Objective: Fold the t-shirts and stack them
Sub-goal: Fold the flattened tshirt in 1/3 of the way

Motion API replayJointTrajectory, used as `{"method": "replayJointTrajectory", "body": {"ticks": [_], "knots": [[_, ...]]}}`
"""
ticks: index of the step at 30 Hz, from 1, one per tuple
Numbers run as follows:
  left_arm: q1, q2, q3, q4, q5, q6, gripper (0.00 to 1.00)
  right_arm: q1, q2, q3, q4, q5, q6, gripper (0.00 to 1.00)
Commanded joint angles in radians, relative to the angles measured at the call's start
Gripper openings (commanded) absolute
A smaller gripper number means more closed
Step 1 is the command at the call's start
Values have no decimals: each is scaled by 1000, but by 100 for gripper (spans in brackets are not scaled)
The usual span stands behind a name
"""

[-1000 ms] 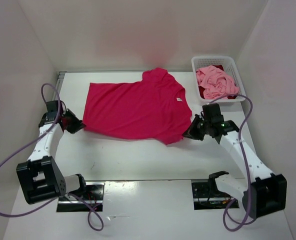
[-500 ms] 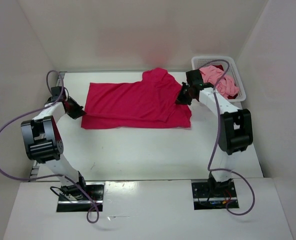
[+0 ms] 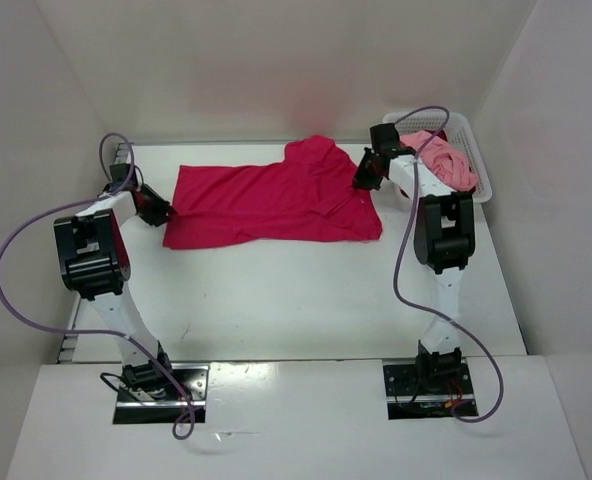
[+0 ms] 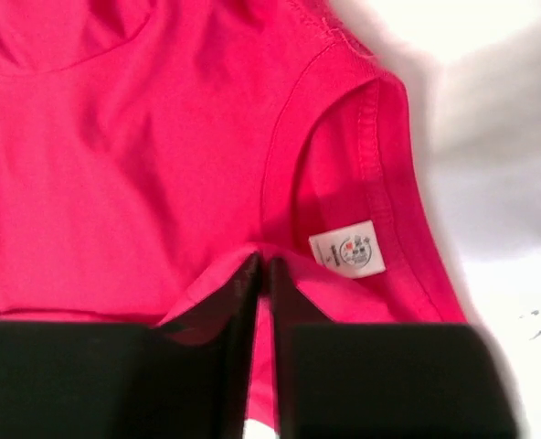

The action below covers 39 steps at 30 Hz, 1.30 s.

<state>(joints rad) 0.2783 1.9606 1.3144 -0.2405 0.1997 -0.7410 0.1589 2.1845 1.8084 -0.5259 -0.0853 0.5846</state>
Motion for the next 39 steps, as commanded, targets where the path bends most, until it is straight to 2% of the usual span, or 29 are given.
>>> {"method": "replayJointTrajectory", "body": {"ticks": [1,3,4,6,7,9,10,11,12,14,15,17,20,23,24,25,26,29,32,34,39], "knots": [[-1,6,25,30,-11,-14,39,-5,24,92,4,27,-14,18],[-1,-52,3,30,-11,-3,51,-5,3,92,4,15,-14,30],[-1,-77,-19,30,-23,9,55,-5,-29,80,4,15,-14,33],[-1,-164,-69,21,-23,9,72,-5,-83,15,18,-5,-14,39],[-1,-230,-101,21,-23,9,77,-5,-159,-27,32,-14,-14,41],[-1,-293,-213,21,-37,0,79,-5,-245,-181,89,-36,-14,42],[-1,-352,-251,21,-46,0,76,-5,-328,-232,113,-47,-5,39],[-1,-379,-326,21,-46,0,72,-5,-366,-332,122,-47,-5,30],[-1,-399,-358,21,-61,-12,62,-5,-399,-377,122,-56,-5,14],[-1,-425,-406,36,-62,-38,51,-5,-487,-493,145,-65,4,3],[-1,-413,-420,53,-62,-47,49,-5,-509,-526,145,-79,4,0],[-1,-384,-420,64,-46,-70,47,4,-566,-601,145,-79,4,0],[-1,-333,-408,89,-37,-96,47,4,-629,-690,145,-77,26,6],[-1,-289,-388,115,-37,-109,47,4,-643,-754,158,-44,44,21],[-1,-260,-388,124,-37,-119,46,4,-643,-755,158,-34,44,24],[-1,-244,-377,124,-37,-120,44,4,-643,-782,170,-19,53,32],[-1,-229,-377,135,-37,-129,42,4,-614,-782,170,-19,66,35],[-1,-184,-377,155,-28,-129,27,4,-582,-807,193,16,78,41],[-1,-172,-354,144,-37,-91,10,-15,-557,-819,231,65,101,41],[19,-172,-354,133,-46,-81,4,-24,-529,-831,262,93,124,41],[79,-172,-345,122,-46,-35,0,-24,-474,-831,291,123,159,41]]}}
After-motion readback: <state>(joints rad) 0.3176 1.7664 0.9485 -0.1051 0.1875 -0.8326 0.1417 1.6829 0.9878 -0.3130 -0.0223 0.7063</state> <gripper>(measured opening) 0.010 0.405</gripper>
